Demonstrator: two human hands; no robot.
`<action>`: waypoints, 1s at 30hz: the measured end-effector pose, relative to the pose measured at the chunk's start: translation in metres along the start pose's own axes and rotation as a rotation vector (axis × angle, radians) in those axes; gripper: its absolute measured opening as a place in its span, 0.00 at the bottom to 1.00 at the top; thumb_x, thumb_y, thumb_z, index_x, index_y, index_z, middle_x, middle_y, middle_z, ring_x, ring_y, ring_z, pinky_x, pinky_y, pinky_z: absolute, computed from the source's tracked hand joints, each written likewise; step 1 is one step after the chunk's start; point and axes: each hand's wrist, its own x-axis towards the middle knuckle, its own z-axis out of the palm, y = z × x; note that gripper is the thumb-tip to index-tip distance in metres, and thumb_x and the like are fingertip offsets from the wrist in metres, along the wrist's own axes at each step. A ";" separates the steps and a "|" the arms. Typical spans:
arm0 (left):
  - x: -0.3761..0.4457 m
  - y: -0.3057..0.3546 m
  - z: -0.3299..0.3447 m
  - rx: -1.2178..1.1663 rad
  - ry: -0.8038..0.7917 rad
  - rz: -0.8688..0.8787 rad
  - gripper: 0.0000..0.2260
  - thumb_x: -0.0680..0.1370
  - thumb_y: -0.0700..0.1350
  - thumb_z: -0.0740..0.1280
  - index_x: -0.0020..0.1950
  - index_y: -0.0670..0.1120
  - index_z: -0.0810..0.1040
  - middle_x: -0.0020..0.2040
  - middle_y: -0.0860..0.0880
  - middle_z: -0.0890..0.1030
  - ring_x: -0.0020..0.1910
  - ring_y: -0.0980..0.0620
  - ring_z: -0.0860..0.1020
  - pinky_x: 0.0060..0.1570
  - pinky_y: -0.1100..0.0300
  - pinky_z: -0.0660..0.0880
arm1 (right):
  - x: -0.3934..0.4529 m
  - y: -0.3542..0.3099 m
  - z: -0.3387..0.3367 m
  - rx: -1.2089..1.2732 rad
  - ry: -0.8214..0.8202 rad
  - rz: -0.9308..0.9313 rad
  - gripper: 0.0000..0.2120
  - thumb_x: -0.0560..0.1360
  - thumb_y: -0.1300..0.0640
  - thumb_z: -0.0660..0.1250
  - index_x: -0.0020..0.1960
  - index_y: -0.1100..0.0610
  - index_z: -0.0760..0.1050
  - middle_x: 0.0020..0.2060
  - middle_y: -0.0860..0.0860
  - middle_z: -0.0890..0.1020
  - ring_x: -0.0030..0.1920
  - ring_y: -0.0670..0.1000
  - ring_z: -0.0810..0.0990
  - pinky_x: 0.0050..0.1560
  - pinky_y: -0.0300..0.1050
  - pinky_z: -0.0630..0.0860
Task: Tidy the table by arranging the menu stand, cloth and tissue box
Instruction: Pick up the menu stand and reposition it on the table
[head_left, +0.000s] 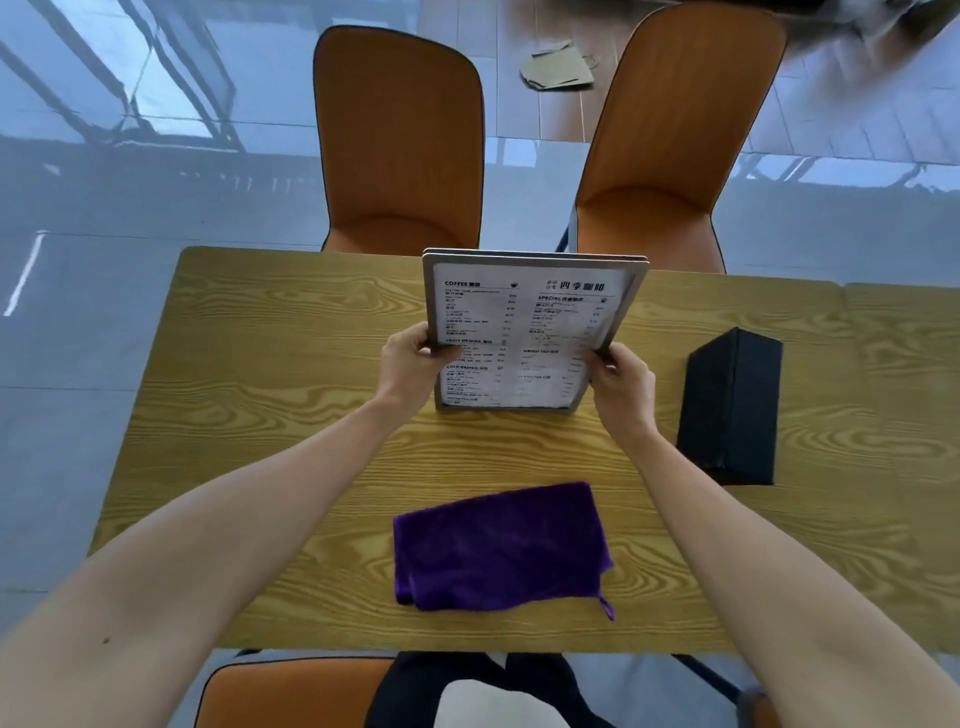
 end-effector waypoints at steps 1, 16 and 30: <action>0.001 0.001 0.000 0.006 -0.006 0.003 0.15 0.74 0.35 0.75 0.60 0.46 0.84 0.55 0.53 0.86 0.54 0.58 0.82 0.49 0.69 0.79 | 0.000 0.000 0.000 -0.002 0.004 0.001 0.06 0.82 0.60 0.65 0.51 0.59 0.80 0.47 0.52 0.84 0.48 0.52 0.82 0.44 0.41 0.79; -0.005 -0.002 0.000 0.008 0.038 0.011 0.13 0.74 0.38 0.76 0.58 0.45 0.85 0.53 0.54 0.86 0.50 0.62 0.83 0.47 0.70 0.79 | 0.006 -0.002 0.003 -0.072 0.010 0.013 0.06 0.83 0.60 0.64 0.52 0.61 0.79 0.46 0.48 0.82 0.44 0.44 0.79 0.38 0.28 0.74; -0.034 -0.017 0.014 0.443 0.193 -0.228 0.29 0.68 0.67 0.74 0.59 0.51 0.72 0.51 0.54 0.77 0.47 0.54 0.78 0.43 0.55 0.79 | 0.000 -0.006 -0.009 -0.032 -0.029 0.040 0.07 0.81 0.51 0.69 0.54 0.54 0.79 0.43 0.47 0.84 0.40 0.44 0.80 0.38 0.39 0.75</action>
